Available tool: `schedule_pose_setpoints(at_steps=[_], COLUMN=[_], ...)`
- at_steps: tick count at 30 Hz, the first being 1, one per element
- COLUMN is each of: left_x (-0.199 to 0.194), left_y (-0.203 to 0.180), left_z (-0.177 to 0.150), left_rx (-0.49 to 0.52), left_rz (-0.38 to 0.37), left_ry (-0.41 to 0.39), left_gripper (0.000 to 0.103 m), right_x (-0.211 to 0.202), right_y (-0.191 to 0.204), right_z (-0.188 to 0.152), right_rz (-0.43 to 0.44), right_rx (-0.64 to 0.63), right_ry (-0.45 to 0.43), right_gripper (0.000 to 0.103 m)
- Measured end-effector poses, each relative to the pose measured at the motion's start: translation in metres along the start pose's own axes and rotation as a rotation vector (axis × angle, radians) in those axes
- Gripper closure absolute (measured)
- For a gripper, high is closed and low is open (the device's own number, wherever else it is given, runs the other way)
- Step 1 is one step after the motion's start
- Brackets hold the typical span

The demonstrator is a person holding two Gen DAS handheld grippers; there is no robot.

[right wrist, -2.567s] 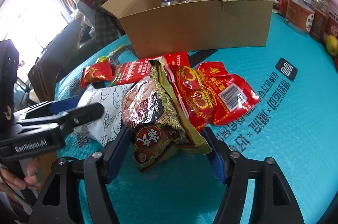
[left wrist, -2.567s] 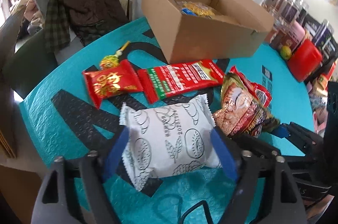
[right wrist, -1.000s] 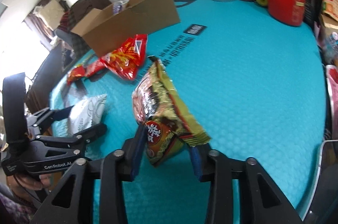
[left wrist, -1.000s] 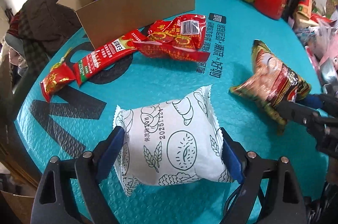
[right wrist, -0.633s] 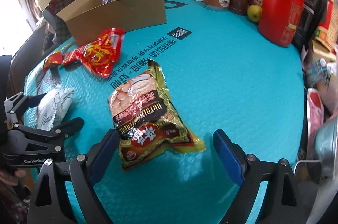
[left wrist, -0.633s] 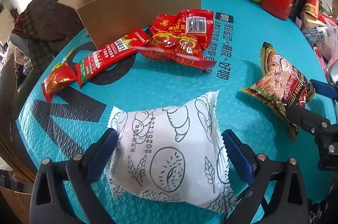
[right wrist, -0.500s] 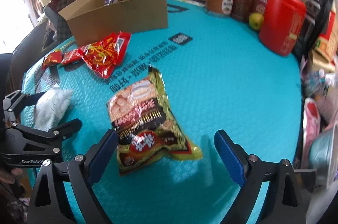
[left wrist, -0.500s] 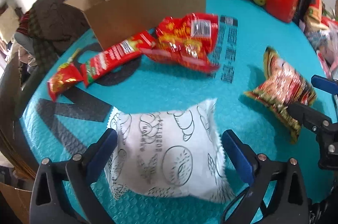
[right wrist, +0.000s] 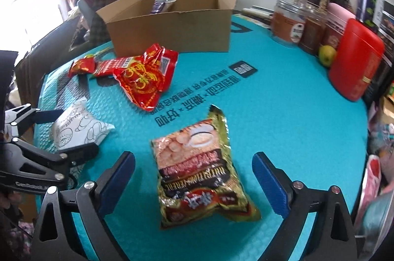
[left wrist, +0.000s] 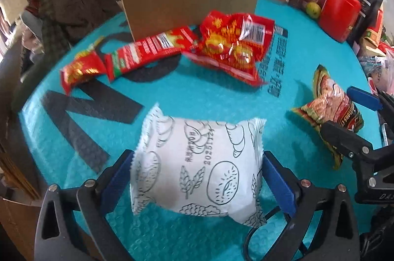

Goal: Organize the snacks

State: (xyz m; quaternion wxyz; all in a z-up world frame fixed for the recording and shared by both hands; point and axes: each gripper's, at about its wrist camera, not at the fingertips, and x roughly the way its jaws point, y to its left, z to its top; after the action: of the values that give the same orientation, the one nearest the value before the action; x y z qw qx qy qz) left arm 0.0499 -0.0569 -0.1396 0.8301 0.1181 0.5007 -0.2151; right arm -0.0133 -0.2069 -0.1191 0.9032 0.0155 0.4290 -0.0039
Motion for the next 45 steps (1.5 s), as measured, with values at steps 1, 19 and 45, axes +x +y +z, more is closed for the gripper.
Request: schedule_pose_setpoints(at_steps=[1, 19, 45], left_x=[0.005, 0.014, -0.006], left_y=[0.002, -0.006, -0.002], left_z=[0.0, 0.005, -0.013], left_rx=[-0.013, 0.024, 0.051], left_rz=[-0.009, -0.015, -0.041], left_ry=[0.022, -0.024, -0.02], left_gripper=[0.002, 0.001, 0.028], right_x=[0.002, 0.022, 0.013], right_y=[0.0, 0.001, 0.002], right_z=[0.0, -0.003, -0.011], right_rz=[0.004, 0.001, 0.068], right_rx=[-0.006, 0.005, 0.065], right_ry=[0.005, 0.056, 0.081], right_gripper=[0.006, 0.011, 0.052])
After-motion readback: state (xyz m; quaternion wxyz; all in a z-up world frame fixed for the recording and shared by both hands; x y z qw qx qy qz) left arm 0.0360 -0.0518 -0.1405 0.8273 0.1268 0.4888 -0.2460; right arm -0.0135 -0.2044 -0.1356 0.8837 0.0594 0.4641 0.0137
